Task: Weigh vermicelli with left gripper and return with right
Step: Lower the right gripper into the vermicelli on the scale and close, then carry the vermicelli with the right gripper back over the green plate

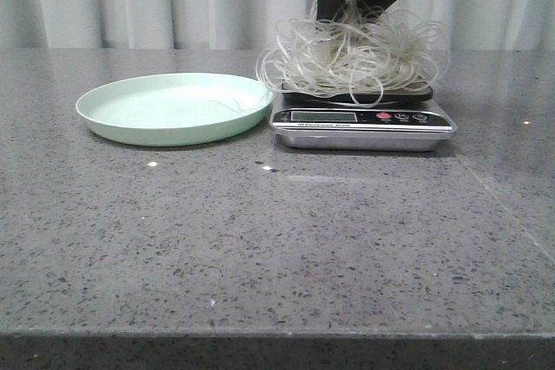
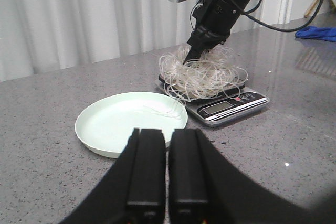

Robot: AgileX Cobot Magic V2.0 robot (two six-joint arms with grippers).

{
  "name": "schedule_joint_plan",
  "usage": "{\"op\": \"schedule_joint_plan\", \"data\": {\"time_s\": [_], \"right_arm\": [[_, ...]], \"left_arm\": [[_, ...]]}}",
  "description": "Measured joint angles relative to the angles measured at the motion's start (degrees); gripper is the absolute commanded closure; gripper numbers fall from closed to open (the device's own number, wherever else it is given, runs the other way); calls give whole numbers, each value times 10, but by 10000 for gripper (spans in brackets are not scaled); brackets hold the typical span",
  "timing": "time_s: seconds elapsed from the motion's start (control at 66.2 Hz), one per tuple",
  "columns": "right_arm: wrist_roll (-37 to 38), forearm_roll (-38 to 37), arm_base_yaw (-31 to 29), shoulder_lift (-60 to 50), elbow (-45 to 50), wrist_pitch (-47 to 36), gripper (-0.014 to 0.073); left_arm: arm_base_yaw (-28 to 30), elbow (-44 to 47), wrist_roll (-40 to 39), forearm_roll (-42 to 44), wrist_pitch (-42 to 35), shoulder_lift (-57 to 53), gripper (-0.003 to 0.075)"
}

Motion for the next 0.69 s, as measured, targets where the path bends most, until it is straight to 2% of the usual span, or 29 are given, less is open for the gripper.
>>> {"op": "schedule_joint_plan", "data": {"time_s": [0.121, 0.302, 0.483, 0.695], "right_arm": [[0, 0, 1, 8, -32, 33, 430], [0, 8, 18, 19, -130, 91, 430], [-1, 17, 63, 19, -198, 90, 430], [-2, 23, 123, 28, -208, 62, 430]], "left_arm": [[0, 0, 0, 0, 0, 0, 575], [0, 0, 0, 0, 0, 0, 575], [0, 0, 0, 0, 0, 0, 575], [0, 0, 0, 0, 0, 0, 575]]}}
